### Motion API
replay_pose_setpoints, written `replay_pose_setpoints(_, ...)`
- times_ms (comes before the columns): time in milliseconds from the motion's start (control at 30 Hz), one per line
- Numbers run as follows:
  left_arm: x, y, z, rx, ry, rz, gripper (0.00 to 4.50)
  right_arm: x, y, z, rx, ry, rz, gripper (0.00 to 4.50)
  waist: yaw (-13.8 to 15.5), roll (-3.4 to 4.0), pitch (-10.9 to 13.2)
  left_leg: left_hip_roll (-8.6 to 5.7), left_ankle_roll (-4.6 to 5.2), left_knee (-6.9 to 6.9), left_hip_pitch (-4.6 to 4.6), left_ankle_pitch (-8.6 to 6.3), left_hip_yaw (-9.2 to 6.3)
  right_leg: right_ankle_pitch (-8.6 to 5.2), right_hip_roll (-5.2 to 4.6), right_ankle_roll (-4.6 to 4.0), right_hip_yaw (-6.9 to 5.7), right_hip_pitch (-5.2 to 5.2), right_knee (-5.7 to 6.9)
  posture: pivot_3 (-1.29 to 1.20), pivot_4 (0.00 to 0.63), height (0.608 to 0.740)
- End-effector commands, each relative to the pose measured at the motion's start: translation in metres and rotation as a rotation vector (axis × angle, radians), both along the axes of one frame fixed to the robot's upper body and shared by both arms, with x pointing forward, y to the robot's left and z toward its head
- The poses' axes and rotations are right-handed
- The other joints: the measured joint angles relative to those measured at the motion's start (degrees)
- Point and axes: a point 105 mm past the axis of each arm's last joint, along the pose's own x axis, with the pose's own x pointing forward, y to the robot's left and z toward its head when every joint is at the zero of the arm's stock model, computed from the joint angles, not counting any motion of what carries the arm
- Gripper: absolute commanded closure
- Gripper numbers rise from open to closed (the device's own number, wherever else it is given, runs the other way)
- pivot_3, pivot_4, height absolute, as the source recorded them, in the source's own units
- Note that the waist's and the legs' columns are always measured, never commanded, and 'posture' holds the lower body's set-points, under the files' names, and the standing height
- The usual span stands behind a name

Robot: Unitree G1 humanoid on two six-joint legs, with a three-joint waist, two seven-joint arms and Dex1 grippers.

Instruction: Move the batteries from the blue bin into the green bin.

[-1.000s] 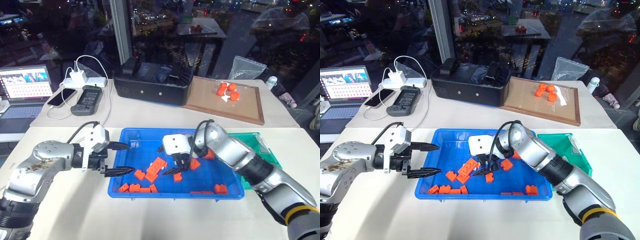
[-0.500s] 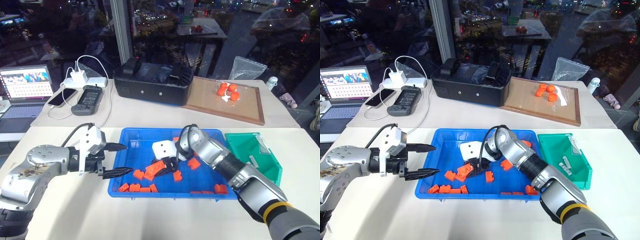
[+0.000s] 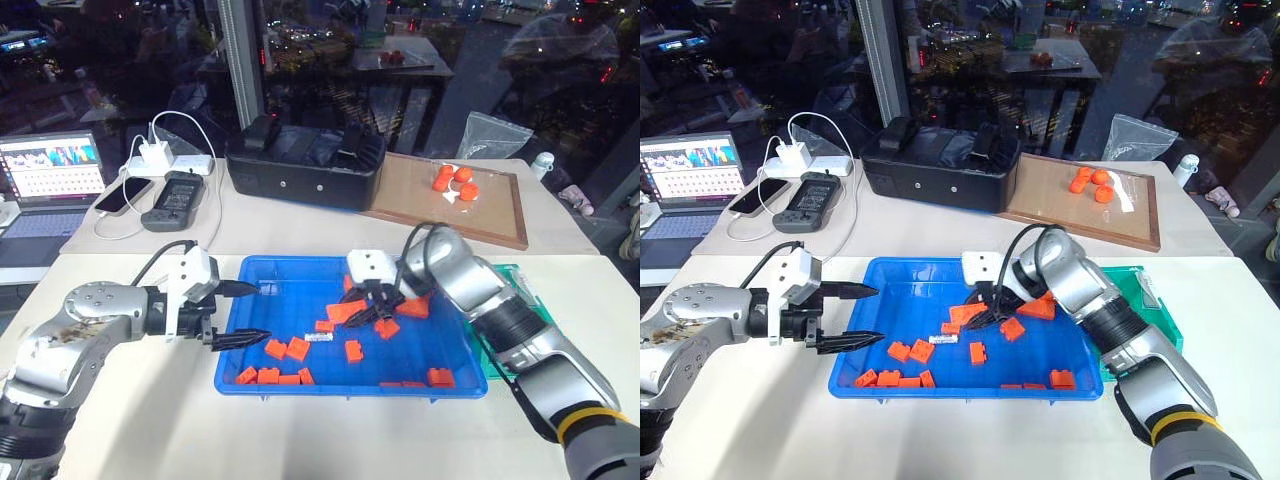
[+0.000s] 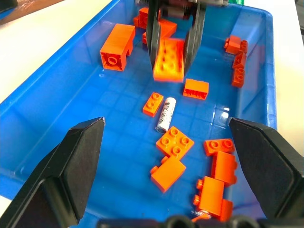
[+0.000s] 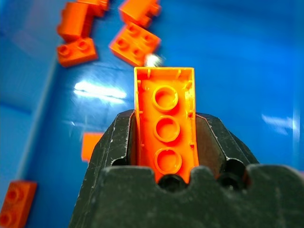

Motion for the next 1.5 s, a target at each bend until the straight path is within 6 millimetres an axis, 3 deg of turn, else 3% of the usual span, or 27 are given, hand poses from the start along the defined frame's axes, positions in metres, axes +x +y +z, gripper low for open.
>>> replay_pose_setpoints(33, 0.004, -0.004, 0.008, -0.004, -0.047, -0.032, 0.0, 0.02, -0.021, 0.006, -0.007, -0.08, -0.171, 3.1, 0.0, 0.0, 0.0, 0.0, 0.0, 0.0, 0.0, 0.0, 0.0, -0.01, 0.0, -0.01, 0.0, 0.0, 0.0, 0.0, 0.15, 0.738)
replay_pose_setpoints(67, 0.005, -0.005, 0.009, -0.005, -0.048, -0.036, 0.0, 0.024, -0.023, 0.008, 0.007, -0.079, -0.216, 3.1, 0.0, -0.01, 0.0, 0.0, 0.0, 0.0, 0.0, 0.0, 0.0, -0.02, 0.0, -0.03, 0.0, 0.0, 0.0, 0.0, 0.15, 0.738)
replay_pose_setpoints(133, 0.006, -0.005, 0.009, -0.002, -0.048, -0.042, 0.0, 0.023, -0.021, 0.015, 0.043, -0.069, -0.239, 2.1, 0.0, -0.01, 0.0, 0.0, 0.0, 0.0, -0.01, 0.0, 0.0, -0.02, 0.0, -0.03, 0.01, -0.02, 0.0, 0.0, 0.15, 0.738)
replay_pose_setpoints(333, 0.008, -0.003, 0.01, 0.007, -0.047, -0.053, 0.0, 0.002, 0.01, 0.023, 0.099, -0.074, -0.144, 0.22, -0.2, 0.0, 0.0, 0.02, 0.01, -0.09, -0.01, 0.0, -0.03, -0.02, 0.08, -0.02, 0.03, -0.03, -0.01, 0.0, 0.15, 0.738)
replay_pose_setpoints(467, 0.007, -0.002, 0.01, 0.01, -0.047, -0.049, 0.0, -0.015, 0.03, 0.019, 0.122, -0.057, -0.052, 0.22, -0.1, 0.0, 0.0, 0.02, 0.01, -0.09, -0.02, 0.01, -0.01, -0.03, 0.12, -0.02, 0.03, -0.02, 0.02, 0.0, 0.15, 0.738)
replay_pose_setpoints(533, 0.004, -0.001, 0.009, 0.011, -0.044, -0.043, 0.0, -0.022, 0.042, 0.005, 0.091, -0.053, 0.01, 0.22, -0.1, -0.01, 0.0, 0.02, 0.01, -0.04, -0.01, 0.0, 0.0, -0.03, 0.12, -0.01, 0.01, 0.0, 0.02, 0.0, 0.15, 0.738)
replay_pose_setpoints(700, 0.002, 0.001, 0.009, 0.011, -0.044, -0.032, 0.0, -0.024, 0.052, -0.013, 0.048, -0.038, 0.048, 0.22, 0.0, -0.01, 0.0, 0.01, 0.01, 0.02, -0.04, 0.0, 0.04, -0.04, 0.1, -0.01, -0.02, -0.01, 0.03, 0.0, 0.15, 0.738)
replay_pose_setpoints(833, 0.0, 0.003, 0.007, 0.016, -0.04, -0.009, 0.0, -0.024, 0.061, -0.029, 0.006, -0.02, 0.077, 1.14, -0.1, -0.02, 0.0, 0.02, 0.01, 0.08, -0.03, 0.0, 0.04, -0.04, 0.1, -0.01, -0.05, -0.01, 0.03, 0.0, 0.15, 0.738)
replay_pose_setpoints(1133, -0.002, 0.005, 0.004, 0.024, -0.034, 0.006, 0.0, -0.019, 0.06, -0.049, -0.071, -0.015, 0.088, 4.2, 0.0, -0.02, 0.0, 0.03, 0.0, 0.06, 0.07, 0.0, 0.04, -0.04, 0.11, -0.02, -0.08, -0.02, 0.06, 0.0, 0.15, 0.738)
replay_pose_setpoints(1333, -0.003, 0.003, 0.004, 0.013, -0.032, -0.004, 0.0, -0.015, 0.043, -0.021, -0.023, -0.043, 0.072, 4.24, 0.2, -0.02, 0.0, 0.01, -0.21, 0.06, 0.11, -0.13, 0.01, -0.05, 0.02, -0.05, -0.14, -0.03, 0.04, 0.0, 0.15, 0.738)
replay_pose_setpoints(1433, -0.002, 0.0, 0.006, 0.002, -0.039, -0.015, 0.0, -0.017, 0.031, 0.014, 0.084, -0.02, 0.007, 4.24, 0.1, -0.02, 0.0, 0.0, -0.36, 0.08, 0.0, -0.21, 0.0, -0.05, -0.04, -0.04, -0.17, -0.05, 0.03, 0.0, 0.15, 0.738)
replay_pose_setpoints(1500, -0.001, -0.003, 0.011, -0.028, -0.045, -0.028, 0.0, -0.026, -0.002, 0.039, 0.101, 0.002, -0.054, 4.24, 0.2, -0.01, 0.0, 0.01, -0.28, 0.05, -0.09, -0.17, -0.07, -0.04, -0.04, -0.02, -0.13, 0.0, 0.05, 0.0, 0.15, 0.738)
